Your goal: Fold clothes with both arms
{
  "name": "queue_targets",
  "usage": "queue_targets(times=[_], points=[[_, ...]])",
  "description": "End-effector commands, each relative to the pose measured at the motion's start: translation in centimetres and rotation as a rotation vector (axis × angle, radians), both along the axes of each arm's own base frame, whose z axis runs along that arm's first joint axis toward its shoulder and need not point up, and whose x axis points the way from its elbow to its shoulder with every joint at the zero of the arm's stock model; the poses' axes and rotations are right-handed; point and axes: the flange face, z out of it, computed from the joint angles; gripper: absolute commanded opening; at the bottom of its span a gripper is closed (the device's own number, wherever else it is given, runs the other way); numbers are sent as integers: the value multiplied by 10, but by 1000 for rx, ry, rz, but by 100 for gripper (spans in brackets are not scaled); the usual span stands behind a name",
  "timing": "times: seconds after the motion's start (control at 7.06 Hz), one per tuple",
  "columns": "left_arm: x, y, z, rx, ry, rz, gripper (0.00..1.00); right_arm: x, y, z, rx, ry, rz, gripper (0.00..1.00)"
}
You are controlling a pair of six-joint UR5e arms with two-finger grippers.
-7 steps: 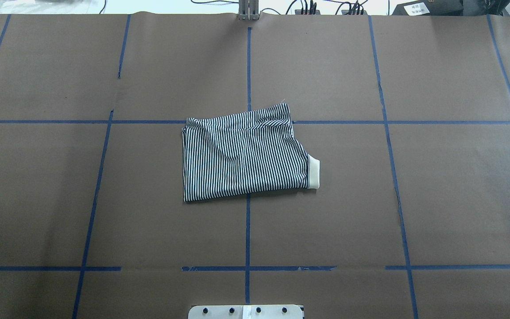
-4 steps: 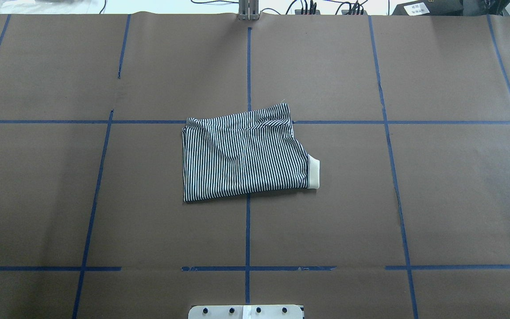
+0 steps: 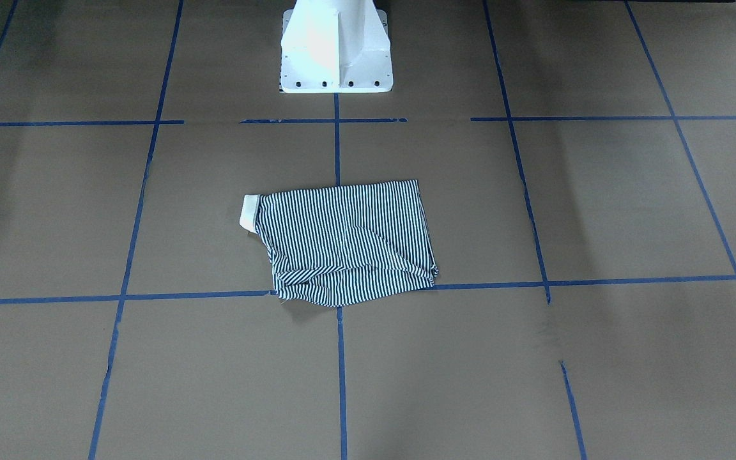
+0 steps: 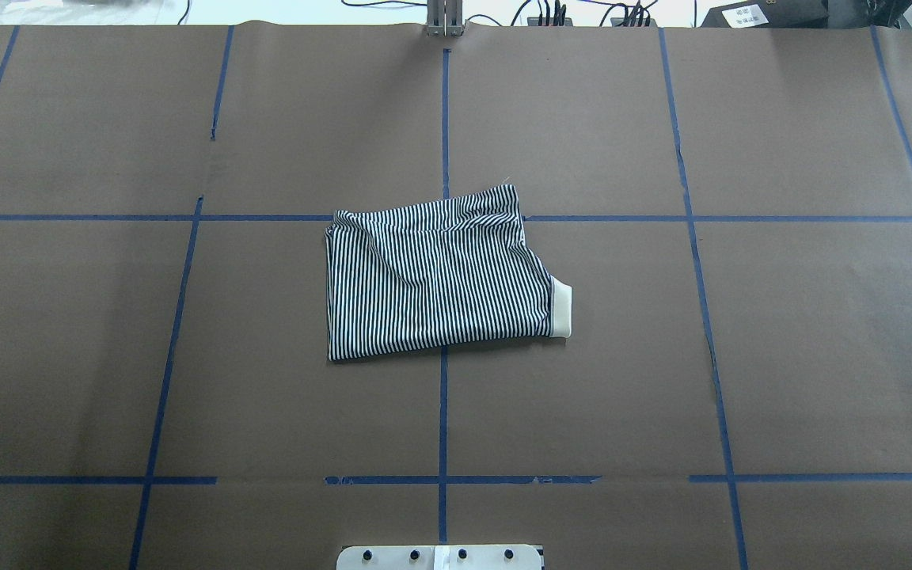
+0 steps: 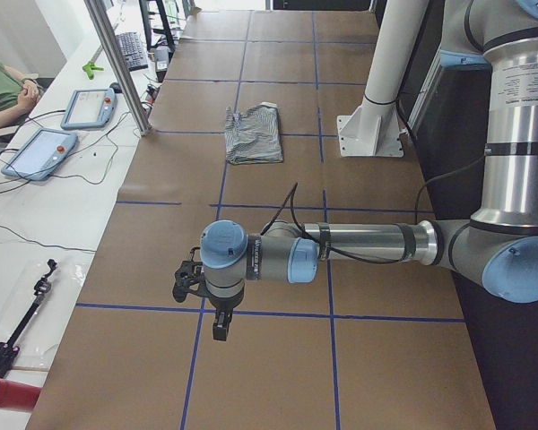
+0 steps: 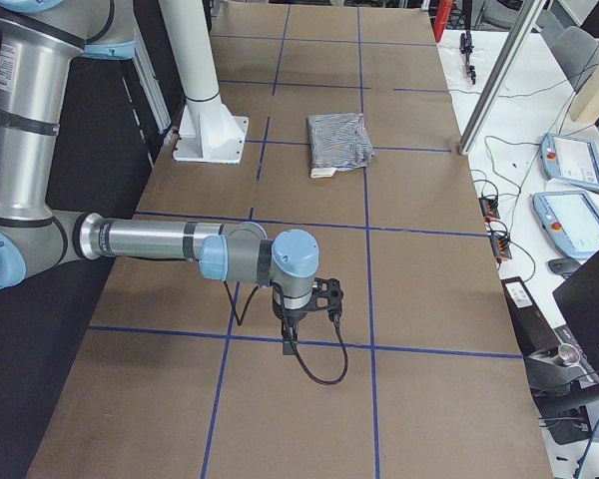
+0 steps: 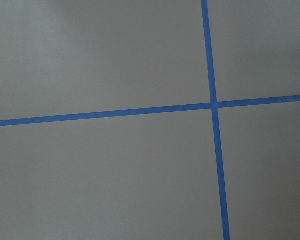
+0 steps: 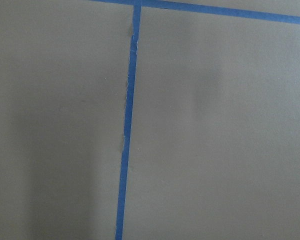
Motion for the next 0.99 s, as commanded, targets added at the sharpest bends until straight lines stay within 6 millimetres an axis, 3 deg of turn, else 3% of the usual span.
queue_targets(times=[0.0, 0.85], points=[[0, 1, 1, -2, 3, 0, 100, 0, 1, 1, -3, 0, 0, 100], [1, 7, 6, -13, 7, 1, 100, 0, 4, 5, -12, 0, -1, 100]])
